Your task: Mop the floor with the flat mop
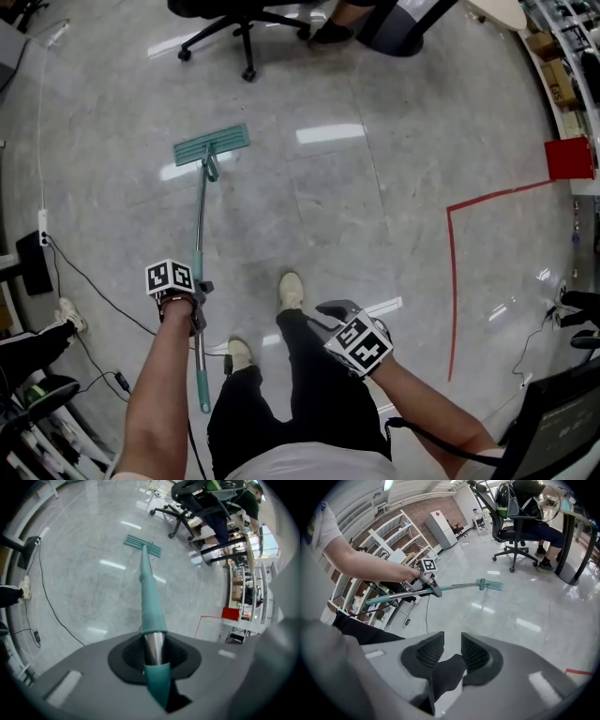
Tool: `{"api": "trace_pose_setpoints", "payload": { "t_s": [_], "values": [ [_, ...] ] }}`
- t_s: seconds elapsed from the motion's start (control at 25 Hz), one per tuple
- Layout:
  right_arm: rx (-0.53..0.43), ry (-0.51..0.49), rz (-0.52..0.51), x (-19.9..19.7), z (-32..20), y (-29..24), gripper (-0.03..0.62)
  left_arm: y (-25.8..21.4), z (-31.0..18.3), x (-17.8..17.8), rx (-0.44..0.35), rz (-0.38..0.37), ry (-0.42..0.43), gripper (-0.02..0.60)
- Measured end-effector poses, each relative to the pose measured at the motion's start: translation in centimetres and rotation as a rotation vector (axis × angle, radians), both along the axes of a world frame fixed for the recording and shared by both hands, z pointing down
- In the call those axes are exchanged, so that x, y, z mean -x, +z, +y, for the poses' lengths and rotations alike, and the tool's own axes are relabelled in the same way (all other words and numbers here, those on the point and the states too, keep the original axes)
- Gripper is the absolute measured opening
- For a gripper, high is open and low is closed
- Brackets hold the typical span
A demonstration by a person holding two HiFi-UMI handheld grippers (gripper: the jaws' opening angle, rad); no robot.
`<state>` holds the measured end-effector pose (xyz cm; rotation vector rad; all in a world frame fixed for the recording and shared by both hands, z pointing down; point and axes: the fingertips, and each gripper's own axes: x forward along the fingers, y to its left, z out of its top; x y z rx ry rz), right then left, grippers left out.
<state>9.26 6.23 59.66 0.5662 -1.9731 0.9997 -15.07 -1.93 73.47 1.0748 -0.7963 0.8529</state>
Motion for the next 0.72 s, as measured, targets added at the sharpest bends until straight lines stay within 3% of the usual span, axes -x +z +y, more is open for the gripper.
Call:
{"api": "trace_pose_setpoints", "payload": {
  "t_s": [0.28, 0.72],
  "values": [
    [0.016, 0.029, -0.005, -1.7, -0.5, 0.4, 0.113, 0.5, -4.6, -2.0, -0.011, 0.002, -0.021, 0.077],
    [0.013, 0.074, 0.006, -4.1, -2.4, 1.2, 0.112, 1.3, -14.2, -0.6, -0.025, -0.057, 0.003, 0.075]
  ]
}}
